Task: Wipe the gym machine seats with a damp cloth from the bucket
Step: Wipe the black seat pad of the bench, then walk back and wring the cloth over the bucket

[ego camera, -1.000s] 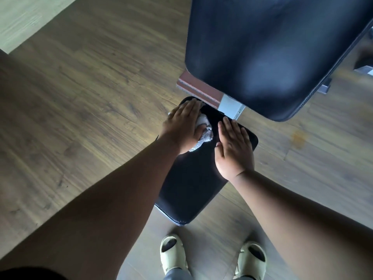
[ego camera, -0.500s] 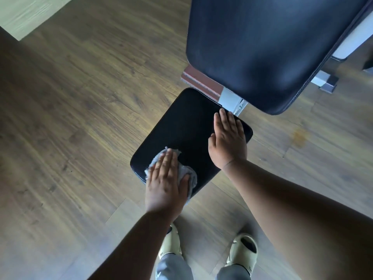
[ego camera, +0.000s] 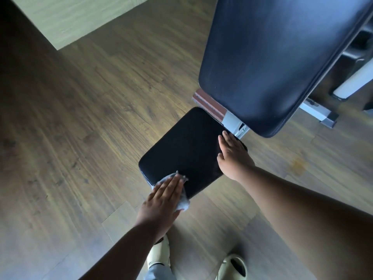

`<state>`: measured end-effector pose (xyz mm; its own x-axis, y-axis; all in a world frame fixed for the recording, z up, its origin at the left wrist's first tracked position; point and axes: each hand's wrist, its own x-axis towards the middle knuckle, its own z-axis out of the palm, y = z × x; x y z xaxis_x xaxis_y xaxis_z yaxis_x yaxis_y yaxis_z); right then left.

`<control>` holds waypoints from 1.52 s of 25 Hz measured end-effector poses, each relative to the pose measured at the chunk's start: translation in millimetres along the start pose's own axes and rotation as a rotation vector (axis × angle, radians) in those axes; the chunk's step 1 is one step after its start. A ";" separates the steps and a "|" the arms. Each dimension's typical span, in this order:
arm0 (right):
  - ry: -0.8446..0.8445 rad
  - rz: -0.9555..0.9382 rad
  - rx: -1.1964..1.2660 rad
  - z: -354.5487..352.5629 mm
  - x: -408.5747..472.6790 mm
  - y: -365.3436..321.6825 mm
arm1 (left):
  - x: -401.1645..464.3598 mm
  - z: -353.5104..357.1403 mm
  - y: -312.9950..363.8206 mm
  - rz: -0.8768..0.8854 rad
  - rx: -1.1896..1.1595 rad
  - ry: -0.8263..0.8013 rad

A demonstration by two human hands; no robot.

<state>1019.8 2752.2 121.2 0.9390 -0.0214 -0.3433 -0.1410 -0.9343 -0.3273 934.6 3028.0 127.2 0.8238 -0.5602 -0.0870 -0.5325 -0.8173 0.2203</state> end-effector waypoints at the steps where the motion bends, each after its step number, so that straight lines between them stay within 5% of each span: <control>1: -0.057 0.000 0.007 -6.9 -7.5 3.0 | -7.2 -2.7 -2.0 -0.029 -0.008 0.006; 5: -0.221 0.036 0.115 -36.3 -50.7 2.5 | -9.1 -26.9 9.0 -0.131 -0.107 -0.076; 8: -0.259 0.072 0.217 -60.7 -87.9 -2.8 | 2.3 -56.6 24.0 -0.379 -0.246 -0.258; 18: -0.067 0.079 0.489 -117.1 -221.3 -62.2 | -4.3 -176.8 98.0 -0.405 -0.663 -0.106; 21: 0.033 0.132 0.467 -130.6 -260.2 -85.3 | -23.6 -209.3 112.1 -0.216 -0.568 -0.135; 29: 0.227 0.415 0.275 -125.9 -454.9 -95.3 | -89.4 -279.0 145.9 0.729 0.090 -0.059; 38: 0.506 0.962 0.301 -47.8 -785.3 -80.9 | -231.5 -270.3 389.2 1.369 0.210 -0.062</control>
<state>308.8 2827.6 459.3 0.4090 -0.8918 -0.1935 -0.8802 -0.3296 -0.3416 589.2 2876.1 495.7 -0.3802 -0.9243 0.0335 -0.9245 0.3808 0.0157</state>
